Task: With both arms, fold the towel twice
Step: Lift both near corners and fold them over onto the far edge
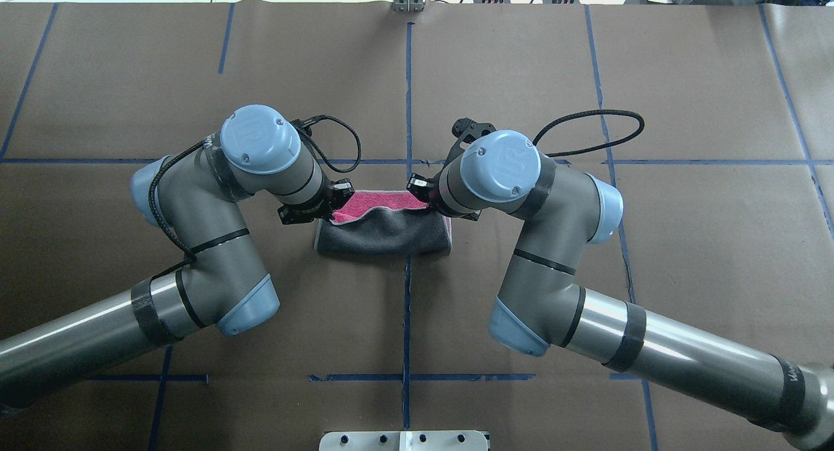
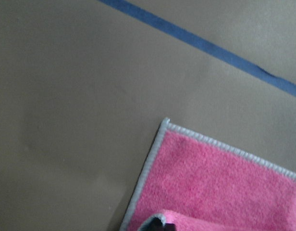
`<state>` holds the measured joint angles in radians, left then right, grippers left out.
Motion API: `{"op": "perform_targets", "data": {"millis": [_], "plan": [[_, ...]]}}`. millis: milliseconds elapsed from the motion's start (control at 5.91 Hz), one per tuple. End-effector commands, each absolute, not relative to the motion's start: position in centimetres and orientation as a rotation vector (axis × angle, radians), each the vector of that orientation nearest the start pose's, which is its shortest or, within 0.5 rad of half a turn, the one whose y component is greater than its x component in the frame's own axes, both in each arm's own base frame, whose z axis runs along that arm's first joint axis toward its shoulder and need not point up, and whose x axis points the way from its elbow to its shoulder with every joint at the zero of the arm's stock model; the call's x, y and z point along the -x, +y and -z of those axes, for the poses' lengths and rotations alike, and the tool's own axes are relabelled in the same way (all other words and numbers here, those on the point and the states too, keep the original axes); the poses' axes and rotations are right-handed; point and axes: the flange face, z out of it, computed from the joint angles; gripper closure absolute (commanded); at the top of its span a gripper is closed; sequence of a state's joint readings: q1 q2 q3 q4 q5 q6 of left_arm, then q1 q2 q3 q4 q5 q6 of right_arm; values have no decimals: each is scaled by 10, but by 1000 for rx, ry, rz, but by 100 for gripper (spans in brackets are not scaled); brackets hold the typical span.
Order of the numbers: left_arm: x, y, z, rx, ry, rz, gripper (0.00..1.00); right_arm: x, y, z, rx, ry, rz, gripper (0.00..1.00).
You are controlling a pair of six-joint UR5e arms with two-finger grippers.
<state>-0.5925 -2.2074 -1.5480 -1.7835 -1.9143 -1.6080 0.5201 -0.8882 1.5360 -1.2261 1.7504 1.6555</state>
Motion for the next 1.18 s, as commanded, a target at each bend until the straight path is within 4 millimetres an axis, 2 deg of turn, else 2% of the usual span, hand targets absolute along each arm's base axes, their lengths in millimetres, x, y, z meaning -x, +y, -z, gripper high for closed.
{"op": "perform_targets", "data": {"millis": [0,169,508,1015], "plan": [[-523,-499,-268,64,880,449,98,575,-480,-218,-58,-1004,-482,97],[-521,-507,-276,56,865,441,98,577,-487,-230,-60,-996,-485,97],[-524,-513,-290,64,839,451,98,572,-494,-239,-68,-982,-485,97],[-524,-515,-288,57,854,448,97,571,-495,-247,-65,-972,-487,97]]}}
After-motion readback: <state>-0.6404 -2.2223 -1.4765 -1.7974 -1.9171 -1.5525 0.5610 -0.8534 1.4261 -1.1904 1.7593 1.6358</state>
